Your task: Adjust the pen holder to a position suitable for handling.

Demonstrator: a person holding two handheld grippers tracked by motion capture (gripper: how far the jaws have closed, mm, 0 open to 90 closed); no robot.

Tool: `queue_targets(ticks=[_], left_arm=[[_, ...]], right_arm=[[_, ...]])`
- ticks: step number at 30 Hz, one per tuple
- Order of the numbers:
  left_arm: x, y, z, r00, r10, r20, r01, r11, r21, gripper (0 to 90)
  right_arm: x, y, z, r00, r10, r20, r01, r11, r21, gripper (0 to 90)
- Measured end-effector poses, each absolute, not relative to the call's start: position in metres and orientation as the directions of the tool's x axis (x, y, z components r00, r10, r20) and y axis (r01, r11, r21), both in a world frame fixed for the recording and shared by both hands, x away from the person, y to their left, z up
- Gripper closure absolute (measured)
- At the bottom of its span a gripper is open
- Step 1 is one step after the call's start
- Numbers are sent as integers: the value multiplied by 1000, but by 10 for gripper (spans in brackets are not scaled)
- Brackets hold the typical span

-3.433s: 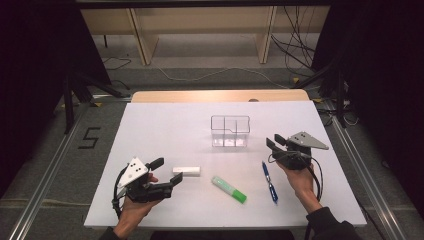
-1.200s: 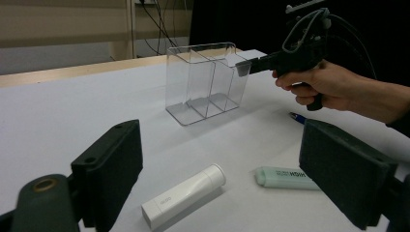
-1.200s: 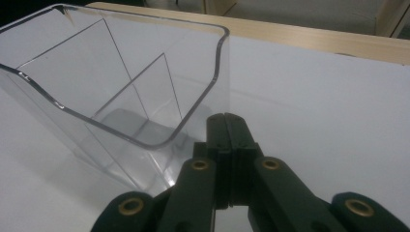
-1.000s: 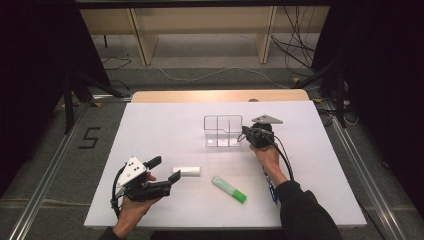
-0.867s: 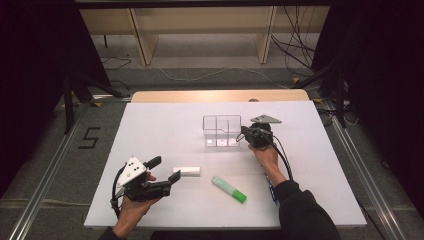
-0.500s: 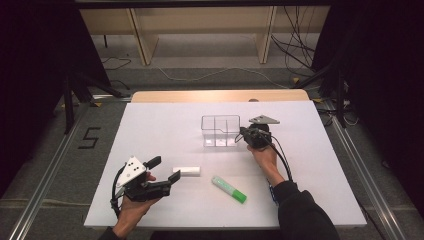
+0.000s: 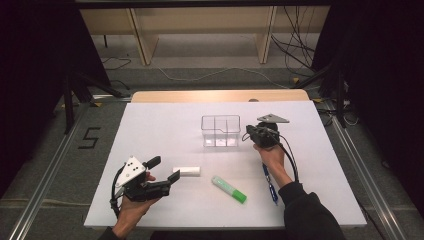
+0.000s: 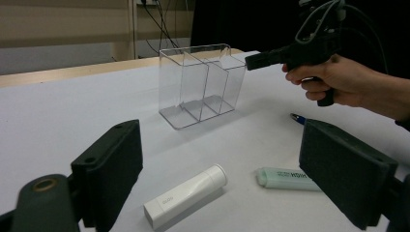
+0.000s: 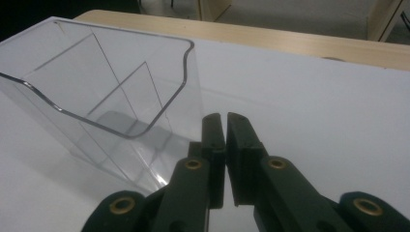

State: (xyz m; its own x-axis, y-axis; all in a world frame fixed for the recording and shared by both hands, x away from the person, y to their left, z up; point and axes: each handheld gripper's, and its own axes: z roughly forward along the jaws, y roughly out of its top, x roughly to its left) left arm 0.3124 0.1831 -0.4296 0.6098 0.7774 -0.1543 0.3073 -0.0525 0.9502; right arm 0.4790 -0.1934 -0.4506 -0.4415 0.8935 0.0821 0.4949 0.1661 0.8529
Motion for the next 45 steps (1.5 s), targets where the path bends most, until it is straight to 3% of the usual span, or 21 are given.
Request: queue_targets(ticks=[9,16,21,32,45], left_arm=[[312,184,-429,608,779,-152,304,-51,951,150],[312,184,-429,610,778,-146,302,-58,952,150],[312,184,-429,608,780,-151,304,-53,951,150],[312,185,-429,608,779,-153,303,-49,952,150],[312,186,-428,609,779,-149,300,-52,953,150]], right_arm=[[463,-204,-432,-472,876,102,478,157,864,677],[452,-208,-422,-469,879,84,485,177,856,476],[445,-209,-417,-490,866,103,501,183,846,407],[430,-208,-412,-521,852,59,512,256,820,322],[412,-216,-415,-535,843,58,565,306,766,283]])
